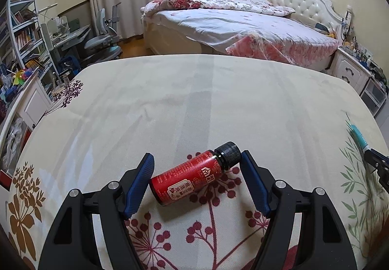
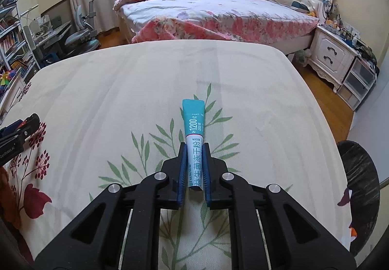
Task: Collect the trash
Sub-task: 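Carry the red bottle and teal tube over the black bin and open both tools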
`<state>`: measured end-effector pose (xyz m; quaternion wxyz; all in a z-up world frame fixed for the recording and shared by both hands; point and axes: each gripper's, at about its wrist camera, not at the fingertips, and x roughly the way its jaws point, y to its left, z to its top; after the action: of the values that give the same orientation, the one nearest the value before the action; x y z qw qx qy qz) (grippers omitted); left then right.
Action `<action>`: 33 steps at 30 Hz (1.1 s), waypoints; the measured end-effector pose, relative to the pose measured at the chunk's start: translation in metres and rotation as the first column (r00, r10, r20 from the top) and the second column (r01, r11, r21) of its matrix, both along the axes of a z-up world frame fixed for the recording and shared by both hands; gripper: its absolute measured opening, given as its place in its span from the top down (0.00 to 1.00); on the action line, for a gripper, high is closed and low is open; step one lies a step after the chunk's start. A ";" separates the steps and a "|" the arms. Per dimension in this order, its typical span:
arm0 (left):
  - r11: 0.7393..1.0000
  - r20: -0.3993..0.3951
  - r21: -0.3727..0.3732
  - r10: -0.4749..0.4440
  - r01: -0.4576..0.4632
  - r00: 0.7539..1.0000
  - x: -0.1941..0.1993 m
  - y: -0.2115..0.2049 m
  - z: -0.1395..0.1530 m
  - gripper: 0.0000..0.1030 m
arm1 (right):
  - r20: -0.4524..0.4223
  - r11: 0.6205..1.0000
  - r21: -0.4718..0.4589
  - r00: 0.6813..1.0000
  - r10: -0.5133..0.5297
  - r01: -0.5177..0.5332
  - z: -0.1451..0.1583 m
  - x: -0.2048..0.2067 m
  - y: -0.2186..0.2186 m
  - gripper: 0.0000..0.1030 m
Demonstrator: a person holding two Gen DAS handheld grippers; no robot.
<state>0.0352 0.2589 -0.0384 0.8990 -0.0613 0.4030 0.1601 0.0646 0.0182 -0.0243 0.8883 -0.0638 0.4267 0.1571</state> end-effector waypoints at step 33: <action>0.946 0.136 0.025 -0.322 0.322 0.937 -0.008 -0.190 0.031 0.32 | 0.172 0.975 0.058 0.960 -0.223 0.216 0.041 -0.068 -0.135 0.89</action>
<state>0.0270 0.0686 -0.0073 0.9390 -0.0043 0.3439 0.0068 -0.0032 -0.1164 0.0166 0.9358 -0.0126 0.3472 0.0596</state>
